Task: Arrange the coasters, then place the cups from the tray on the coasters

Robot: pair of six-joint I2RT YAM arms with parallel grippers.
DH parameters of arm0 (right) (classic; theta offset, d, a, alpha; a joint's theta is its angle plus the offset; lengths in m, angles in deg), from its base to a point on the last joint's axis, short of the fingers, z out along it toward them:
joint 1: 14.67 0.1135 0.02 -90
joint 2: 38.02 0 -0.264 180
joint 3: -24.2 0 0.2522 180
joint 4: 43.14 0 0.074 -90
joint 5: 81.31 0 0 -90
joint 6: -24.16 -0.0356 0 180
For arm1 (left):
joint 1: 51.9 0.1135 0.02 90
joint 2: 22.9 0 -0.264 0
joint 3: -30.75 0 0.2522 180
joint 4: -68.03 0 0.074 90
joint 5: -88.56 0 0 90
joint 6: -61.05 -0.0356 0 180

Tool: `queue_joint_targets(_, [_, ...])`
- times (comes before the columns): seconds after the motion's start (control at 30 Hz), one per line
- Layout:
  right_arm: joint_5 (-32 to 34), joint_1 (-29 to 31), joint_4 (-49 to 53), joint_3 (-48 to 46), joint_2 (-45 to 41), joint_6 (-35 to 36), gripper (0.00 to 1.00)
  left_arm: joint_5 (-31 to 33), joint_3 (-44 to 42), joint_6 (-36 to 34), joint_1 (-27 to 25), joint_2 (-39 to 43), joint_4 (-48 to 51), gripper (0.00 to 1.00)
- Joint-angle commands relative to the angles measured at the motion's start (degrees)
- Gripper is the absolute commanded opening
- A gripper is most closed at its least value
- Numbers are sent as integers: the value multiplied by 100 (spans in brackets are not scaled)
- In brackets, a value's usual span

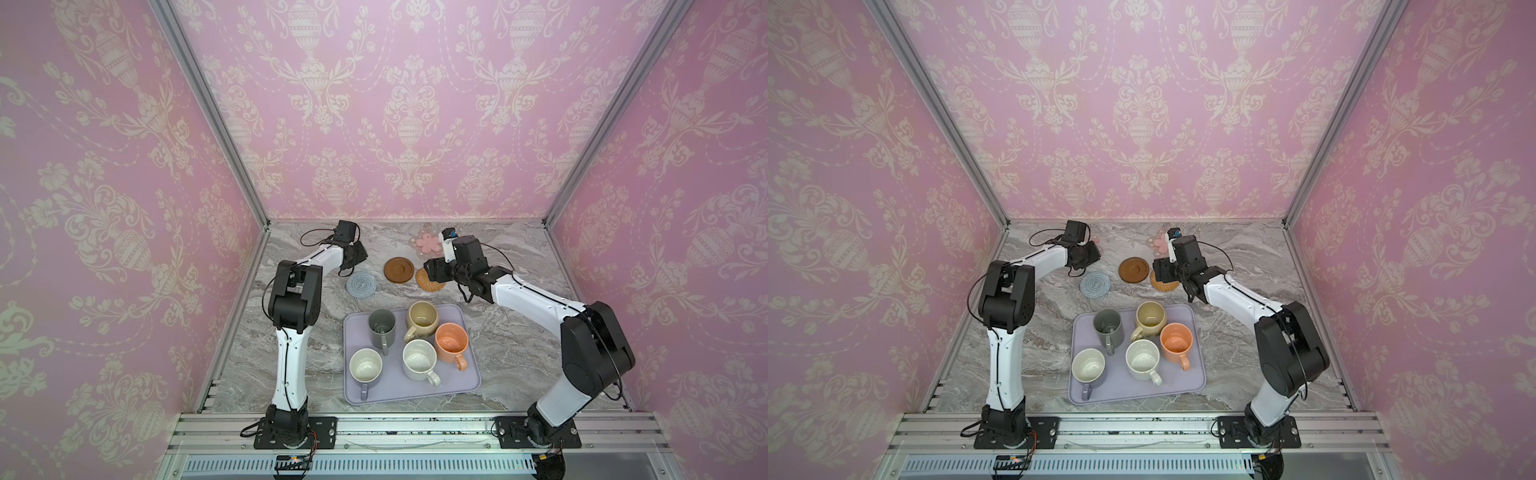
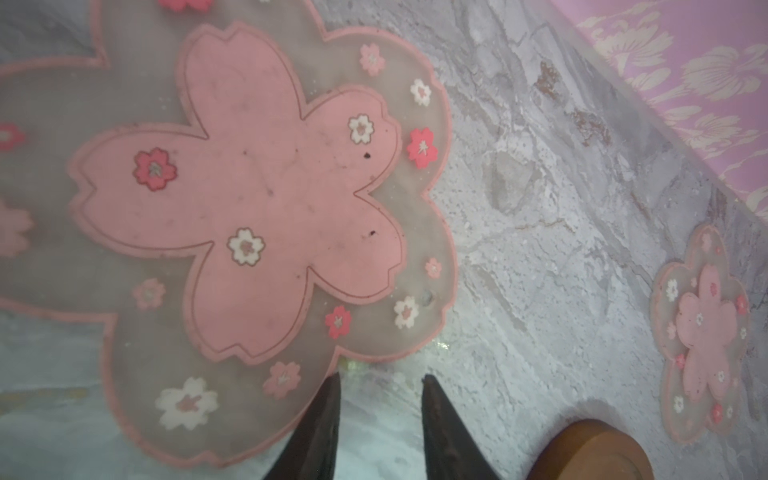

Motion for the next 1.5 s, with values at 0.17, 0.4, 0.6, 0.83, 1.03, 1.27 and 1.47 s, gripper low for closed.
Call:
queue_joint_targets(0.17, [283, 14, 222, 100, 3, 259, 78, -247, -171, -196, -4, 566, 319, 35])
queue_joint_targets(0.4, [308, -94, 305, 830, 552, 242, 65, -586, -38, -657, -114, 824, 564, 33])
queue_joint_targets(0.6, [75, -281, 761, 2045, 1616, 236, 59, -1074, -321, -918, -117, 1184, 404, 33])
queue_joint_targets(0.83, [-950, -474, 1592, 4264, 3347, 103, 55, -1392, -725, -1299, -105, 1525, 110, 34])
queue_joint_targets(1.03, [-1642, -539, 1517, 5288, 4354, -336, 55, -1461, -884, -1317, -62, 1539, 14, 34])
queue_joint_targets(1.27, [-2065, -559, 857, 5546, 4957, -1200, 57, -853, -1365, -1117, 6, 1888, -124, 35])
queue_joint_targets(1.47, [-2313, -573, 509, 5806, 5222, -1885, 56, -807, -1450, -1104, 96, 1846, -64, 35])
